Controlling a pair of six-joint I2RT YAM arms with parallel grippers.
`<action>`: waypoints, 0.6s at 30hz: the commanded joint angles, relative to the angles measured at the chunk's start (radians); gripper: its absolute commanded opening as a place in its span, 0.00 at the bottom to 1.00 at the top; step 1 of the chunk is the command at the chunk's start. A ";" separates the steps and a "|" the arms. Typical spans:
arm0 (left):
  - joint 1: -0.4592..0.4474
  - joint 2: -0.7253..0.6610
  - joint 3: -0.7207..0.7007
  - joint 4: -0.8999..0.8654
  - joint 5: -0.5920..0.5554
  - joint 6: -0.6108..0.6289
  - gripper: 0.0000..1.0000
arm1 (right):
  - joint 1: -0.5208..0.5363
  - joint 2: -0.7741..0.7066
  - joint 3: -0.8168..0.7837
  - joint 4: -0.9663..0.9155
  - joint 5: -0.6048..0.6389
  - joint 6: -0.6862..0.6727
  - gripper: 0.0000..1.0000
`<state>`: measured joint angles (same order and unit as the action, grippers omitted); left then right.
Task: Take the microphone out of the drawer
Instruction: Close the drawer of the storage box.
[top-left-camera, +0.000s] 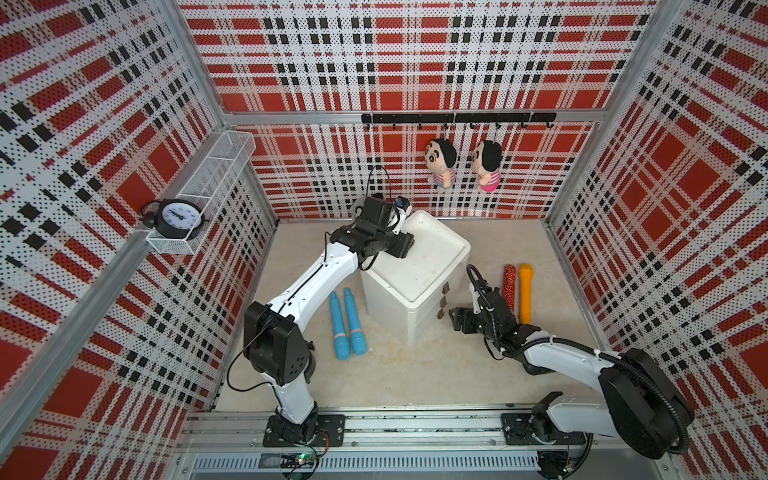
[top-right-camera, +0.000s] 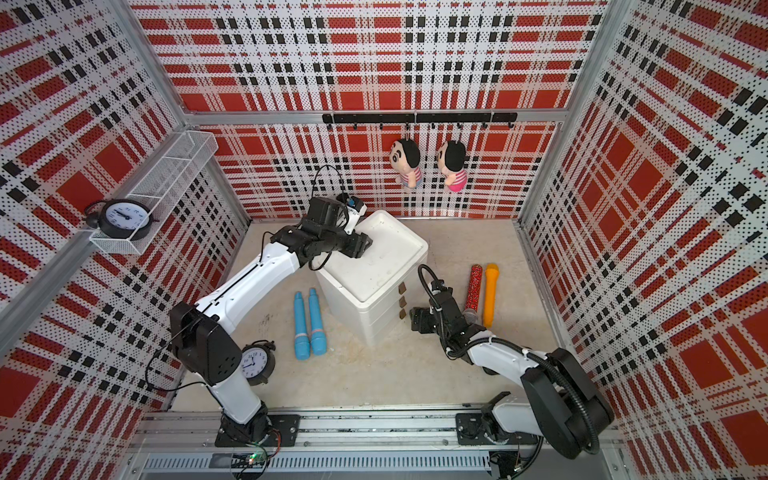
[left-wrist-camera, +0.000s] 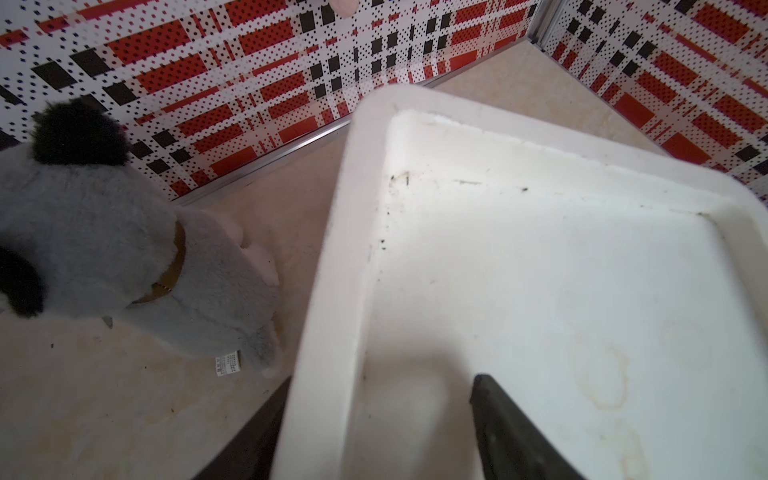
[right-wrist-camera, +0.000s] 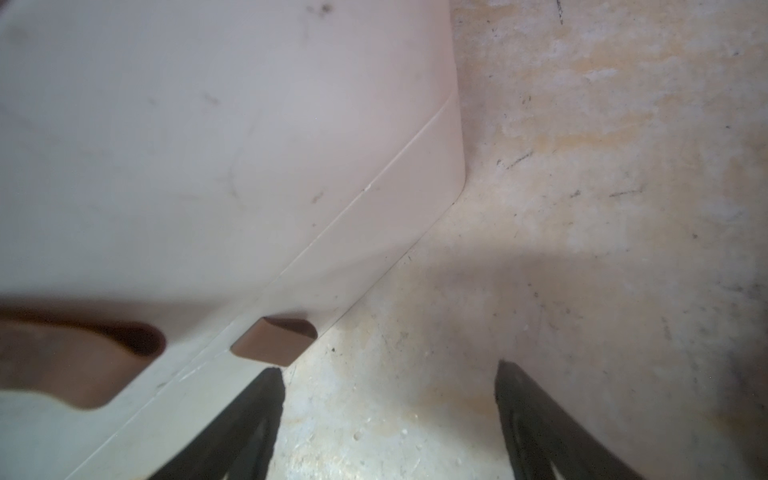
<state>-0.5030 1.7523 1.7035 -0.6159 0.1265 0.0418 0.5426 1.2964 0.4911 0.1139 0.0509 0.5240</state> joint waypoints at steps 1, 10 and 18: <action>-0.016 -0.017 0.064 0.019 0.035 -0.023 0.77 | -0.004 -0.009 0.002 0.029 -0.005 -0.008 0.84; -0.001 -0.034 0.077 0.020 0.058 -0.028 0.79 | 0.003 -0.017 -0.015 0.051 -0.025 -0.022 0.84; 0.007 -0.036 0.028 0.007 0.007 -0.024 0.64 | 0.042 0.001 -0.027 0.105 -0.016 -0.029 0.84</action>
<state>-0.4995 1.7473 1.7519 -0.6060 0.1375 0.0223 0.5671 1.2964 0.4774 0.1661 0.0299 0.5087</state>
